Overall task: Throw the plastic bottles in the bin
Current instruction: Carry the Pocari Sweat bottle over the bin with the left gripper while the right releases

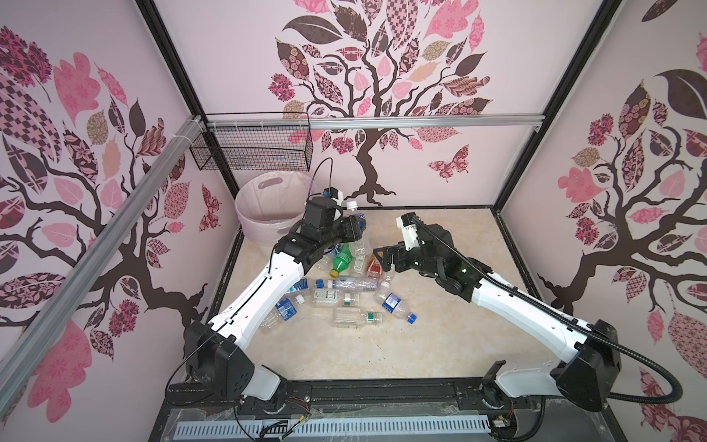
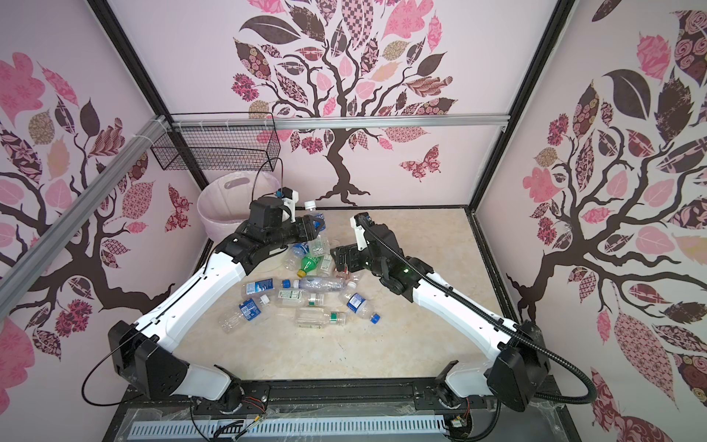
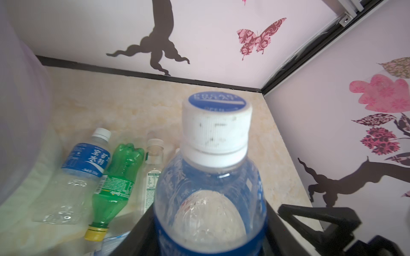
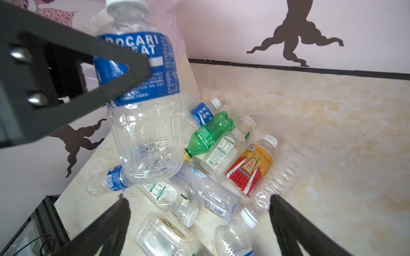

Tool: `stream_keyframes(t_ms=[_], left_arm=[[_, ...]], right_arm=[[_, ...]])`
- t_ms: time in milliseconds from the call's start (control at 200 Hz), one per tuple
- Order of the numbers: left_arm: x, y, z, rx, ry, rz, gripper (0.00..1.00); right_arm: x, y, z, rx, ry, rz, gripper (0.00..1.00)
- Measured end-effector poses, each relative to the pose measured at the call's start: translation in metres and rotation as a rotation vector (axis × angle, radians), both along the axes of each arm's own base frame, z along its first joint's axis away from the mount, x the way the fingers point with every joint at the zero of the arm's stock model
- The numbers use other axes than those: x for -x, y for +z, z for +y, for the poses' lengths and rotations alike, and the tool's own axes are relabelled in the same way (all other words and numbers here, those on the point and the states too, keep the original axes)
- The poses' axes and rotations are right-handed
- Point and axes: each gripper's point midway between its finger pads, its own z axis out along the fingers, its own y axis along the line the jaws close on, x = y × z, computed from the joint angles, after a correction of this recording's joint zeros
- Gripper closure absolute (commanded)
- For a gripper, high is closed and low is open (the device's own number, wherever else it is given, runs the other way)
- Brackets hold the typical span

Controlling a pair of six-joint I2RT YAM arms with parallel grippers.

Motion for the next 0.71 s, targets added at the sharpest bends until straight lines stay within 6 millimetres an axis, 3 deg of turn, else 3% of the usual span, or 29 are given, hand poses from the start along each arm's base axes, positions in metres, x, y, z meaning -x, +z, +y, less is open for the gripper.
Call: stream_keyframes(t_ms=[120, 290, 705], left_arm=[[-0.001, 0.017, 0.018, -0.073, 0.041, -0.059, 0.48], [-0.007, 0.048, 0.046, -0.129, 0.106, -0.149, 0.49], [-0.03, 0.094, 0.157, -0.159, 0.372, -0.245, 0.49]], right_arm=[[-0.002, 0.027, 0.004, -0.036, 0.009, -0.043, 0.0], [-0.001, 0.049, 0.02, -0.051, 0.049, -0.081, 0.0], [0.005, 0.06, 0.086, -0.011, 0.209, -0.075, 0.0]])
